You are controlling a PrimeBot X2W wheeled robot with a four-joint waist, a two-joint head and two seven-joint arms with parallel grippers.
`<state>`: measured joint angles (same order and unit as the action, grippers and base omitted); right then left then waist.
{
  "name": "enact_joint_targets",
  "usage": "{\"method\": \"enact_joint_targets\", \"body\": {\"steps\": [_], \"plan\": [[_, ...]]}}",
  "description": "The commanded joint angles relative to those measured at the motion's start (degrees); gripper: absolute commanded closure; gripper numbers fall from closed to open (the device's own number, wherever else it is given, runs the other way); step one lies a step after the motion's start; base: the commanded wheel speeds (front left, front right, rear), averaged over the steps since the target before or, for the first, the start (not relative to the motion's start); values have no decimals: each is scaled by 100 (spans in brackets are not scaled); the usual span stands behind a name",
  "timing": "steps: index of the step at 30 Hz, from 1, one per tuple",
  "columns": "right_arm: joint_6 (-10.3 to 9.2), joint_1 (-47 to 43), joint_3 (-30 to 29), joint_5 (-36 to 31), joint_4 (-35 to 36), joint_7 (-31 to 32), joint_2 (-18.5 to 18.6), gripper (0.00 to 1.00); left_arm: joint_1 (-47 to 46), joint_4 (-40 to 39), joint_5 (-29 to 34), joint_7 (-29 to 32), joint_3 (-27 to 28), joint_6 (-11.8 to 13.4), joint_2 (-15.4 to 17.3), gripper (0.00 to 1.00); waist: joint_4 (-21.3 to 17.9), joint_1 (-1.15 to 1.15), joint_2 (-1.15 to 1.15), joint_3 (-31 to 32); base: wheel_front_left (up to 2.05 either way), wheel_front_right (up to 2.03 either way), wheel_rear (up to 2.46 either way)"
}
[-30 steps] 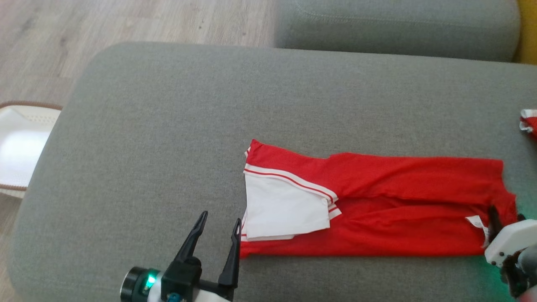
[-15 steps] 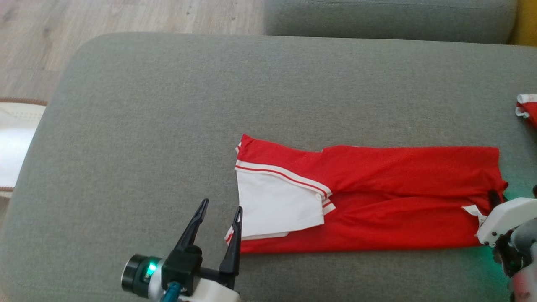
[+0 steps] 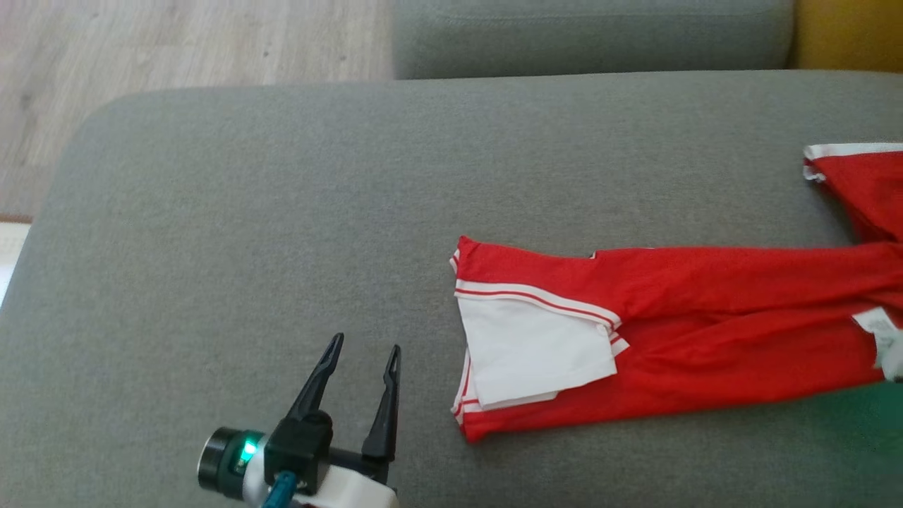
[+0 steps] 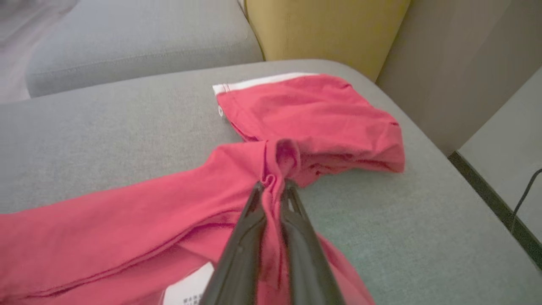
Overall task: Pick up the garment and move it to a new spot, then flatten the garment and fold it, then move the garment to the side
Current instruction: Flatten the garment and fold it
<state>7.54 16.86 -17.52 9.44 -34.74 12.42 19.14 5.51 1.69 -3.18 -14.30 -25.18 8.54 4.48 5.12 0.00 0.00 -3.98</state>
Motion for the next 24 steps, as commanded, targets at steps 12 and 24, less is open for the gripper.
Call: {"method": "enact_joint_targets", "body": {"steps": [12,24], "plan": [[-5,-661,893,-12,2663,602,-876,100,-105,-57,44,-70,145,-130,-106,0,36,0,0,341,0,0,0],[-5,-1029,2366,-78,3402,936,-1531,100,-129,28,115,-70,5,-254,-126,0,678,0,0,427,0,0,0]]}}
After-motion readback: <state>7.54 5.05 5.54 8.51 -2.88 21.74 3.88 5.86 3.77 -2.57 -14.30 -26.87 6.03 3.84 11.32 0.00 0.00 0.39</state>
